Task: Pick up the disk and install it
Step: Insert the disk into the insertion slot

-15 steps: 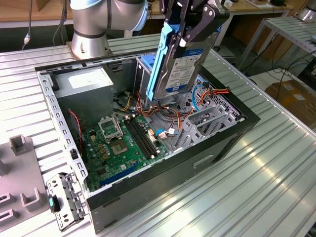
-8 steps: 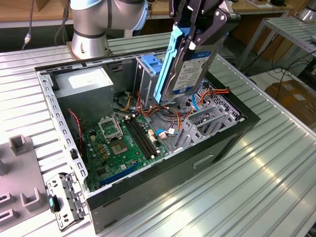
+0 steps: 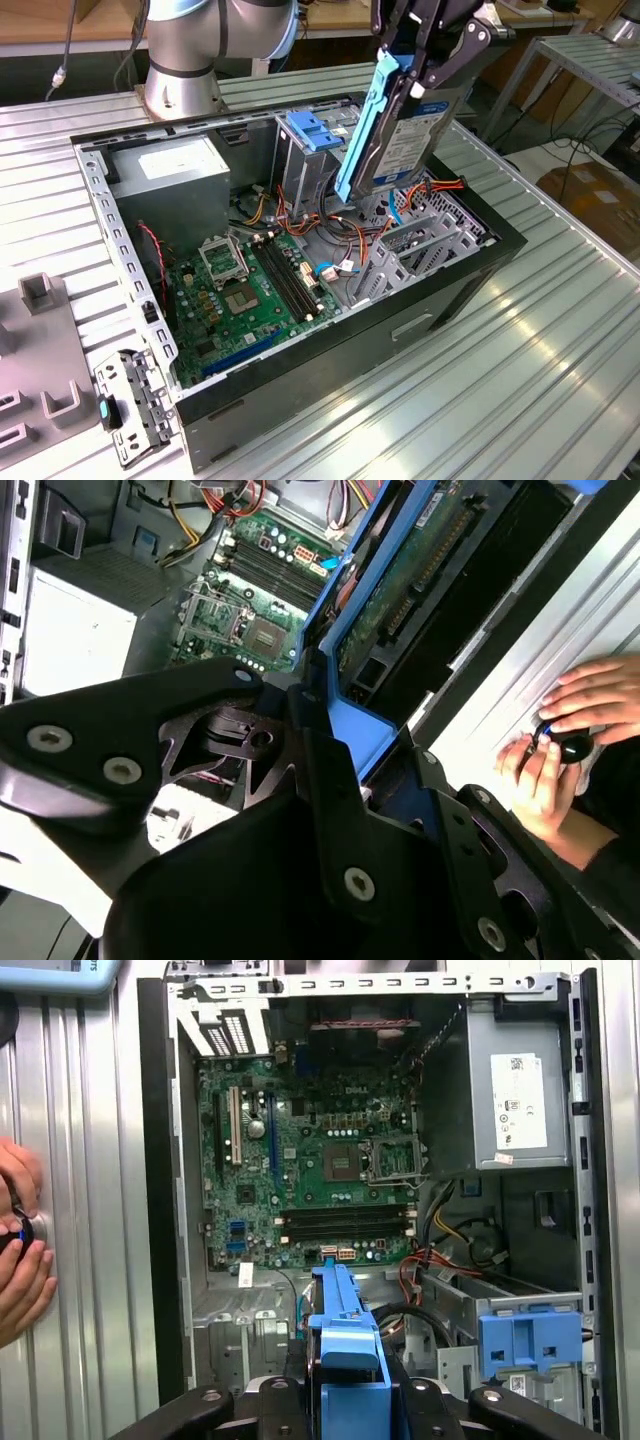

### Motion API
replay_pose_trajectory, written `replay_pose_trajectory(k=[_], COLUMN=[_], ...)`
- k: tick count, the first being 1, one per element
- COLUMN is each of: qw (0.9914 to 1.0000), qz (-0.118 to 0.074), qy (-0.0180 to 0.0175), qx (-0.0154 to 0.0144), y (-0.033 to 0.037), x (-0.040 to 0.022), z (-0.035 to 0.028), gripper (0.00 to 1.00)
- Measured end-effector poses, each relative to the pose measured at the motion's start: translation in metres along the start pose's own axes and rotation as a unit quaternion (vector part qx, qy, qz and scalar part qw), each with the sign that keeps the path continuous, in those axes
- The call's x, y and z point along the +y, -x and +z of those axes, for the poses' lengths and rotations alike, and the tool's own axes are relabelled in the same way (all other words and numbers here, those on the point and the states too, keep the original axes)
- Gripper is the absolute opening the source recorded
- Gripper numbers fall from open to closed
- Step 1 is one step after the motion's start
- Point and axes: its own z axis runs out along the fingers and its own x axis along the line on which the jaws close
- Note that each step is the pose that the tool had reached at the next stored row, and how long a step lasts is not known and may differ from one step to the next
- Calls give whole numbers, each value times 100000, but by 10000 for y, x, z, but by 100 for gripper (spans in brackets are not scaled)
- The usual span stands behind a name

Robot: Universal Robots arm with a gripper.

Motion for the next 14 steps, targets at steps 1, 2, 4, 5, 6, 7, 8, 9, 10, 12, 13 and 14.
replay_pose_trajectory(k=[1,2,4,5,6,7,8,9,10,12,13,14], qw=[100000,100000,100000,100000,100000,100000,100000,100000,100000,100000,100000,100000], qz=[9,0,1,-1,-2,1,1,2,1,-4,-19,-47], qy=[0,1,-3,-2,2,2,-2,0,0,-2,1,1], qx=[9,10,-7,-9,10,10,-10,7,7,-6,2,9], y=[-9,-19,-90,-121,-163,-187,-241,-266,-278,-285,-282,-279], x=[-1,-3,-8,-10,-13,-14,-17,-23,-34,-98,-137,-195], z=[2,5,14,17,20,23,31,32,33,42,47,55], gripper=[37,37,37,37,37,37,37,37,37,37,37,37])
